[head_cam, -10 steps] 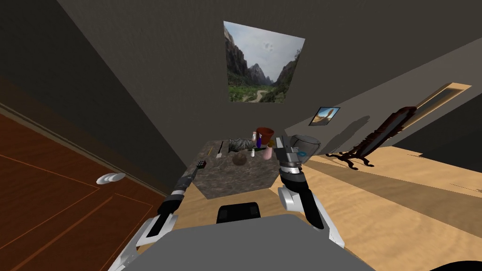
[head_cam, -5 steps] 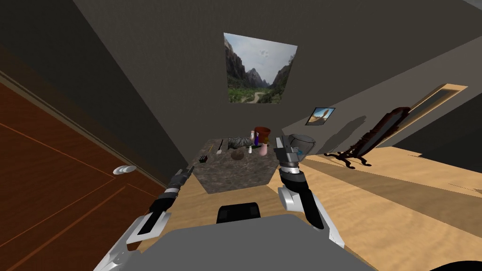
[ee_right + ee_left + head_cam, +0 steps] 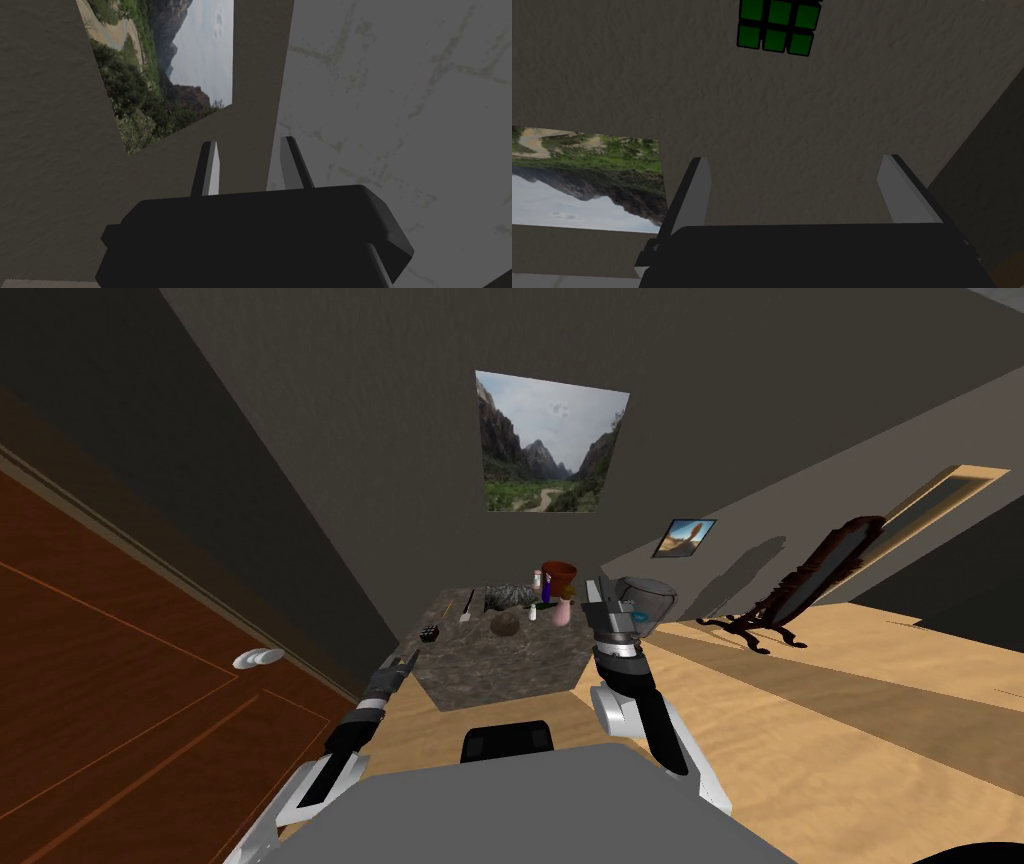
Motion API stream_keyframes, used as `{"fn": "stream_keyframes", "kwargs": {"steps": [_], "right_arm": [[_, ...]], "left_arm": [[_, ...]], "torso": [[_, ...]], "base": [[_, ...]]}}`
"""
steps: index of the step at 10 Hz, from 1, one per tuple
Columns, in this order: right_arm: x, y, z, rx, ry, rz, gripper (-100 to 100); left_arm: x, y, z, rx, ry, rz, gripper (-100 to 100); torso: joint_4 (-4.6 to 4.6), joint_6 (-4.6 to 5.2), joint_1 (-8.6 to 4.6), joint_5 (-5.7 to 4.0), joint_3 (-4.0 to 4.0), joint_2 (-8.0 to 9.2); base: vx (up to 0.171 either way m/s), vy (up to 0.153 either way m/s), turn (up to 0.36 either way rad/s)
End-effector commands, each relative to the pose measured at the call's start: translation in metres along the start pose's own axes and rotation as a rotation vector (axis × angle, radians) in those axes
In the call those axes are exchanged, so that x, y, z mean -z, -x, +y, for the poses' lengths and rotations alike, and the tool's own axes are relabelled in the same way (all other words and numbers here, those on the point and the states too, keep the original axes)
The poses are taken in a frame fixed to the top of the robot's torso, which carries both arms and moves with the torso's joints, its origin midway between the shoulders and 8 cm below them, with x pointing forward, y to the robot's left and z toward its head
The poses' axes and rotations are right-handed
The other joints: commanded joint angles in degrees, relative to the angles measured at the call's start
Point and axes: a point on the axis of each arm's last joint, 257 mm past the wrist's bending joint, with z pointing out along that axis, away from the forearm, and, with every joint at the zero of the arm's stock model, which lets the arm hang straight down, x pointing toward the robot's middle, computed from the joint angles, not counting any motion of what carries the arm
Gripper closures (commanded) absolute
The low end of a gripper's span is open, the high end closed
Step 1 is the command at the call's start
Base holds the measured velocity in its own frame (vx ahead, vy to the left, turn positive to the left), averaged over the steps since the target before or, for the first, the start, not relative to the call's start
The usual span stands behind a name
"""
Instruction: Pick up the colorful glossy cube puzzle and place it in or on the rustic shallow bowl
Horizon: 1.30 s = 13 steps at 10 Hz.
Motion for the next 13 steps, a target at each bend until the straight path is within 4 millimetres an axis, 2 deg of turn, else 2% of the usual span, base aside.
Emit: {"fn": "stream_keyframes", "kwargs": {"steps": [1, 4, 6, 7, 8, 9, 10, 13], "right_arm": [[0.0, 0.0, 0.0, 0.0, 0.0, 0.0, 0], [0.0, 0.0, 0.0, 0.0, 0.0, 0.0, 0], [0.0, 0.0, 0.0, 0.0, 0.0, 0.0, 0], [0.0, 0.0, 0.0, 0.0, 0.0, 0.0, 0], [0.0, 0.0, 0.0, 0.0, 0.0, 0.0, 0], [0.0, 0.0, 0.0, 0.0, 0.0, 0.0, 0], [0.0, 0.0, 0.0, 0.0, 0.0, 0.0, 0], [0.0, 0.0, 0.0, 0.0, 0.0, 0.0, 0]], "left_arm": [[0.004, -0.01, -0.01, 0.014, -0.01, 0.003, -100], [0.019, -0.035, -0.035, 0.063, -0.017, 0.026, -100], [0.025, -0.048, -0.039, 0.083, -0.008, 0.049, -100], [0.022, -0.044, -0.037, 0.075, -0.012, 0.04, -100], [0.022, -0.045, -0.037, 0.077, -0.011, 0.041, 0], [0.022, -0.045, -0.037, 0.076, -0.012, 0.041, -100], [0.022, -0.045, -0.037, 0.077, -0.012, 0.041, 100], [0.022, -0.044, -0.037, 0.073, -0.012, 0.041, 100]], "torso": [[0.0, 0.0, 0.0, 0.0, 0.0, 0.0], [-0.01, 0.0, 0.05, 0.01, -0.03, -0.06], [-0.03, 0.01, 0.01, 0.0, -0.07, -0.11], [-0.03, 0.02, 0.0, 0.0, -0.09, -0.16], [0.01, 0.01, -0.07, -0.02, 0.05, 0.13], [0.08, 0.01, -0.13, -0.03, 0.22, 0.4], [0.1, 0.01, -0.15, -0.04, 0.29, 0.51], [0.12, 0.02, -0.12, 0.02, 0.34, 0.6]], "base": [[0.129, 0.04, 0.025], [0.171, 0.058, 0.012], [0.188, 0.043, -0.034], [0.093, 0.019, -0.011], [0.016, 0.004, 0.002], [0.008, 0.002, 0.0], [0.0, 0.0, 0.0], [0.0, 0.0, 0.0]]}}
